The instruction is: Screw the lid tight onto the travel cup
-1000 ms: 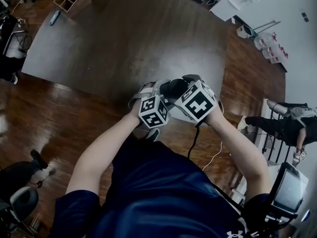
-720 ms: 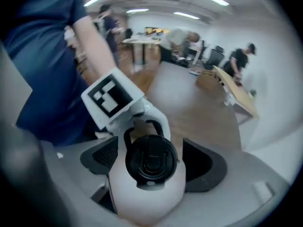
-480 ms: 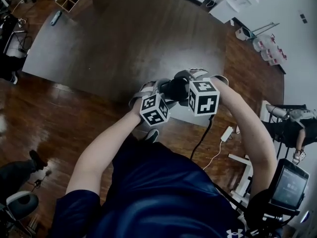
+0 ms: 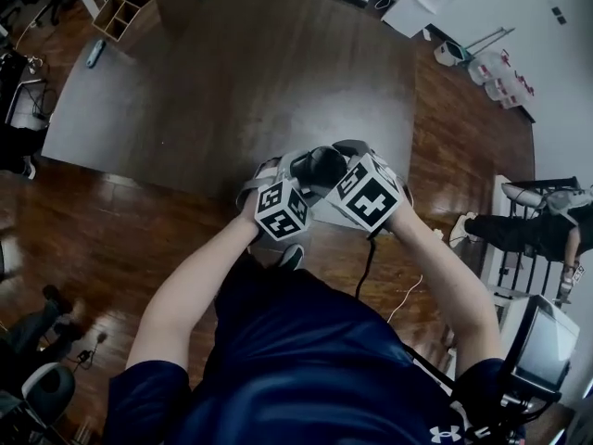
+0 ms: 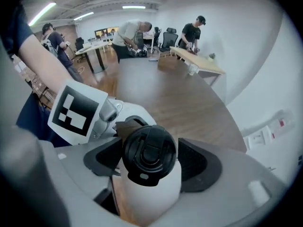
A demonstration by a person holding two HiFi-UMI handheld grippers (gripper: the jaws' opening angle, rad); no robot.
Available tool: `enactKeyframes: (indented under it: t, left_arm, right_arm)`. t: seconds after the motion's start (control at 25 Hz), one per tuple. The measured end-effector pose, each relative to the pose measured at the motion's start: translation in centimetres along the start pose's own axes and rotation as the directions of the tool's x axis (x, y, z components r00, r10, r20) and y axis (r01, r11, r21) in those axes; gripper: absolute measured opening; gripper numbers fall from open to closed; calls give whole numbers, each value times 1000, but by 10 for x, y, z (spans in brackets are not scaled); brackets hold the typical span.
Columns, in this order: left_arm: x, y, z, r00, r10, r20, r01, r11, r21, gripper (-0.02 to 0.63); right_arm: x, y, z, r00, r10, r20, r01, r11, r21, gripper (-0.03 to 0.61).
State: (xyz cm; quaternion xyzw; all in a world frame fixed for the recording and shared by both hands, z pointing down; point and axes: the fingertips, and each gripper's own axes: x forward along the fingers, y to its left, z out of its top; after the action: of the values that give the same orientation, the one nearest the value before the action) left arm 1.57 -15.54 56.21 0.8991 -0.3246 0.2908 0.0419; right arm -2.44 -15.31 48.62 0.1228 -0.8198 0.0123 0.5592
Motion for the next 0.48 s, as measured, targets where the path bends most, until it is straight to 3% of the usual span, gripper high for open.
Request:
enactKeyframes:
  t: [0.08,0.12,0.16,0.2,0.24,0.36,0.4,0.48]
  left_arm:
    - [-1,1,-1,1000,1,-23,-1,1000,9,385]
    - [-3,2,-1,999,2,-34,-2,1000,6,383]
    - [-6,2,-2,999,6,-45,-7,1000,-5,383]
    - [-10,4,-2,999,14,-51,-15,1000,-22,383]
    - [-16,5,-3,998,23,-54,-26,999,-44,383]
    - [-41,10,-5,997,74,-36,-78,989,-127,382]
    - [-55,14,-3,995,103,-17,-104,981,-165,376]
    - [-86,24,7,984,172,39,-155,949,-274,342]
  right_arm:
    - [-27,-13,18,983,-57,175,52,998,34,370]
    - [-49,-24,26,953,-107,283,87,993,81,346]
    - [-74,-37,32,906,-164,391,110,982,156,284]
    - [-99,-49,35,845,-222,487,107,961,254,199]
    - [-124,-59,34,779,-280,561,77,931,358,159]
    - [-179,-75,12,600,-436,671,-84,799,595,31]
    - [-190,-74,0,557,-472,683,-139,758,637,16]
    - [-199,-67,-21,503,-508,699,-225,704,673,11]
